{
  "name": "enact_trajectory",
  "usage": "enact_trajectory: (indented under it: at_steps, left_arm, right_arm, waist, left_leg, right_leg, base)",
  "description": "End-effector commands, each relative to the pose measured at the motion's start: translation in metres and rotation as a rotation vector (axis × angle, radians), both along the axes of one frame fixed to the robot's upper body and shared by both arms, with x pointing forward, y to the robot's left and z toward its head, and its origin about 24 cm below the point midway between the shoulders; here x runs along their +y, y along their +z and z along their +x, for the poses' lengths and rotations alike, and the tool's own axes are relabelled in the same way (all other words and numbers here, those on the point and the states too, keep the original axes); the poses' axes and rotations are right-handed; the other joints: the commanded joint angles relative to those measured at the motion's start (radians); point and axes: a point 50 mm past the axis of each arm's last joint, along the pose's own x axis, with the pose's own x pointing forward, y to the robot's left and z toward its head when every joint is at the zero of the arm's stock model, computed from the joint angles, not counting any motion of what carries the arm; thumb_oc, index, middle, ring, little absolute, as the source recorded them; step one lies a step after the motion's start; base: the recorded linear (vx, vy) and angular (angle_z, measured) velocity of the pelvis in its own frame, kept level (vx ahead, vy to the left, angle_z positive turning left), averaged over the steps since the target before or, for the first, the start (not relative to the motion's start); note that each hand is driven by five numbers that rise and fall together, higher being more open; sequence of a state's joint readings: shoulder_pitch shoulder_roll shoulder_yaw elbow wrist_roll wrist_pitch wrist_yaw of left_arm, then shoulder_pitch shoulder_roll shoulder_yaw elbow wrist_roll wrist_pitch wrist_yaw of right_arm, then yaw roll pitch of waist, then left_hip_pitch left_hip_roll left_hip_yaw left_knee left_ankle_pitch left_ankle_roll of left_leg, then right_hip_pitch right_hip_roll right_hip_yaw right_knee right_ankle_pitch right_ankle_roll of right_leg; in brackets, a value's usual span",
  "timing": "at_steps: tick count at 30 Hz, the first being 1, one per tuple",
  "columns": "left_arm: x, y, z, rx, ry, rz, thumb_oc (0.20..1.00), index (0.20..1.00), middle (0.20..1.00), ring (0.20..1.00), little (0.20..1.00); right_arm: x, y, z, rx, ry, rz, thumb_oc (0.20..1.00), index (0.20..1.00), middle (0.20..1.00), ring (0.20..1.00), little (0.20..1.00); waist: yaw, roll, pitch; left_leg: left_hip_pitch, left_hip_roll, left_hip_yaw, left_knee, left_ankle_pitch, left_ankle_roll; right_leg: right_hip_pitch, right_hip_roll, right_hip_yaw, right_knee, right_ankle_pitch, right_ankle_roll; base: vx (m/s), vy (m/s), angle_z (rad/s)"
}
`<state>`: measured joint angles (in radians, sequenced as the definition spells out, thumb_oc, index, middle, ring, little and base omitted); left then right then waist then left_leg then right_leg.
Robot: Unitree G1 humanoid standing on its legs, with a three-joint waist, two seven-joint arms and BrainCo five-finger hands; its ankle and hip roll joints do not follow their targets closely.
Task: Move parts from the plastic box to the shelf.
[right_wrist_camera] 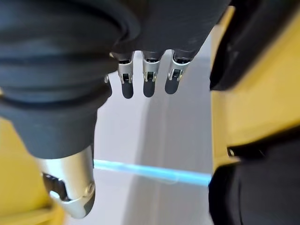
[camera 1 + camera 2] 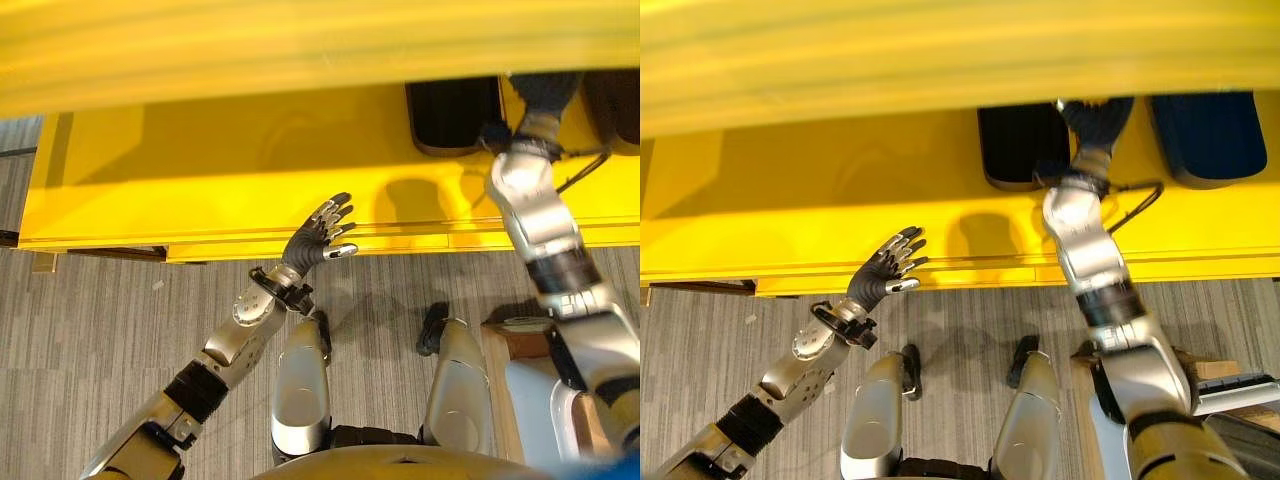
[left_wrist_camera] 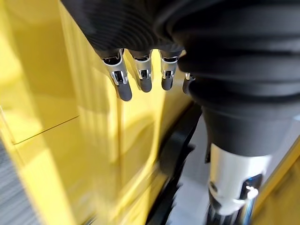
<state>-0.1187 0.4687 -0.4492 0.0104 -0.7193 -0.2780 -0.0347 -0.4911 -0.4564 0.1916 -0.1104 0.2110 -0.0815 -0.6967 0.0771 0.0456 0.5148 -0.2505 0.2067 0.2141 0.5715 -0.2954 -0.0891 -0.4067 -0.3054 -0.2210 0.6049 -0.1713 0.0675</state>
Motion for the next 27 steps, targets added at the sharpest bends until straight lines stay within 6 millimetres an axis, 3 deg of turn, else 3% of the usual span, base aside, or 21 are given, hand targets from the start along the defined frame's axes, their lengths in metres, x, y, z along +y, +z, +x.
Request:
enact_trajectory:
  at_steps: [1,4,6,9,12,14,18,20,21,22,24,26,27]
  left_arm:
    - [-0.002,0.018,-0.004,-0.064,-0.002,-0.077,1.000,1.000,1.000,1.000,1.000]
    - [0.022,0.000,-0.025,-0.020,0.103,-0.040,1.000,1.000,1.000,1.000,1.000]
    - [0.043,-0.003,-0.039,-0.011,0.168,-0.054,1.000,1.000,1.000,1.000,1.000]
    - [0.059,-0.003,-0.051,-0.019,0.182,-0.031,1.000,1.000,1.000,1.000,1.000]
    - [0.065,0.000,-0.059,-0.031,0.160,0.009,1.000,1.000,1.000,1.000,1.000]
    - [0.057,0.004,-0.060,-0.071,0.072,0.078,1.000,1.000,1.000,1.000,1.000]
    - [0.043,0.007,-0.053,-0.112,-0.024,0.157,1.000,1.000,1.000,1.000,1.000]
    - [0.033,-0.002,-0.050,-0.103,-0.118,0.250,1.000,1.000,1.000,1.000,1.000]
    - [0.034,-0.007,-0.052,-0.082,-0.129,0.256,1.000,1.000,1.000,1.000,1.000]
    - [0.037,-0.017,-0.058,-0.044,-0.145,0.276,1.000,1.000,1.000,1.000,1.000]
    - [0.039,-0.020,-0.061,-0.027,-0.156,0.287,1.000,1.000,1.000,1.000,1.000]
    - [0.042,-0.026,-0.067,0.003,-0.178,0.300,1.000,1.000,1.000,1.000,1.000]
    - [0.045,-0.029,-0.070,0.024,-0.188,0.296,1.000,1.000,1.000,1.000,1.000]
  right_arm:
    - [0.003,-0.005,0.001,0.025,0.060,-0.036,1.000,1.000,1.000,1.000,1.000]
    - [-0.014,-0.061,-0.034,0.207,0.106,-0.063,1.000,1.000,1.000,1.000,1.000]
    - [-0.028,-0.083,-0.054,0.320,0.123,-0.100,1.000,1.000,1.000,1.000,1.000]
    - [-0.045,-0.098,-0.069,0.413,0.122,-0.112,1.000,1.000,1.000,1.000,1.000]
    - [-0.053,-0.103,-0.078,0.450,0.130,-0.117,1.000,1.000,1.000,1.000,1.000]
    - [-0.053,-0.109,-0.077,0.497,0.127,-0.124,1.000,1.000,1.000,1.000,1.000]
    - [-0.055,-0.119,-0.073,0.525,0.108,-0.104,1.000,1.000,1.000,1.000,1.000]
    - [-0.059,-0.153,-0.073,0.703,0.096,0.041,1.000,1.000,1.000,1.000,1.000]
    - [-0.058,-0.159,-0.073,0.717,0.097,0.046,1.000,1.000,1.000,1.000,1.000]
    - [-0.057,-0.169,-0.075,0.745,0.099,0.072,1.000,1.000,1.000,1.000,1.000]
    - [-0.059,-0.172,-0.077,0.750,0.093,0.081,1.000,1.000,1.000,1.000,1.000]
    - [-0.063,-0.174,-0.078,0.751,0.078,0.092,1.000,1.000,1.000,1.000,1.000]
    - [-0.066,-0.174,-0.078,0.759,0.075,0.099,1.000,1.000,1.000,1.000,1.000]
  waist:
    - [-0.018,-0.017,-0.045]
    - [-0.034,-0.034,-0.063]
    - [-0.041,-0.046,-0.076]
    - [-0.035,-0.061,-0.087]
    - [-0.026,-0.073,-0.092]
    - [-0.016,-0.086,-0.084]
    - [-0.016,-0.099,-0.073]
    - [-0.027,-0.109,-0.080]
    - [-0.024,-0.112,-0.087]
    - [-0.026,-0.111,-0.105]
    - [-0.028,-0.108,-0.116]
    - [-0.020,-0.095,-0.138]
    - [-0.006,-0.086,-0.149]
  left_leg:
    - [0.028,0.029,0.060,-0.086,0.085,0.042]
    - [0.083,0.022,0.091,-0.146,0.106,0.047]
    - [0.111,0.015,0.106,-0.179,0.117,0.049]
    - [0.134,0.004,0.114,-0.204,0.126,0.054]
    - [0.150,-0.002,0.118,-0.221,0.133,0.056]
    - [0.156,-0.011,0.115,-0.218,0.125,0.062]
    - [0.147,-0.026,0.105,-0.207,0.115,0.074]
    - [0.171,-0.059,0.125,-0.261,0.127,0.082]
    - [0.186,-0.064,0.138,-0.286,0.136,0.083]
    - [0.206,-0.068,0.145,-0.331,0.152,0.098]
    - [0.209,-0.069,0.146,-0.346,0.161,0.110]
    - [0.212,-0.064,0.152,-0.375,0.186,0.131]
    - [0.219,-0.059,0.148,-0.377,0.179,0.131]
  right_leg:
    - [0.075,0.003,0.026,-0.072,0.023,0.064]
    - [0.133,0.013,0.015,-0.158,0.054,0.075]
    - [0.170,0.011,0.005,-0.212,0.076,0.085]
    - [0.208,0.003,-0.006,-0.260,0.099,0.099]
    - [0.239,-0.006,-0.019,-0.303,0.124,0.117]
    - [0.273,-0.019,-0.030,-0.352,0.157,0.142]
    - [0.293,-0.048,-0.023,-0.406,0.224,0.159]
    - [0.305,-0.096,-0.031,-0.496,0.343,0.177]
    - [0.300,-0.106,-0.046,-0.500,0.384,0.183]
    - [0.275,-0.099,-0.027,-0.426,0.405,0.179]
    - [0.270,-0.084,-0.017,-0.369,0.377,0.171]
    - [0.275,-0.054,-0.032,-0.237,0.302,0.140]
    - [0.294,-0.054,-0.055,-0.159,0.235,0.133]
  base:
    - [0.06,0.018,-0.10]
    - [0.05,0.056,-0.12]
    - [0.02,0.102,-0.14]
    - [-0.02,0.079,-0.02]
    - [-0.08,0.080,0.07]
    - [-0.21,0.157,0.06]
    - [-0.20,0.177,0.05]
    - [-0.23,0.338,-0.03]
    - [-0.15,0.258,-0.50]
    - [-0.07,0.113,-0.60]
    - [-0.03,0.059,-0.52]
    - [0.02,0.018,-0.20]
    - [0.04,-0.092,-0.09]
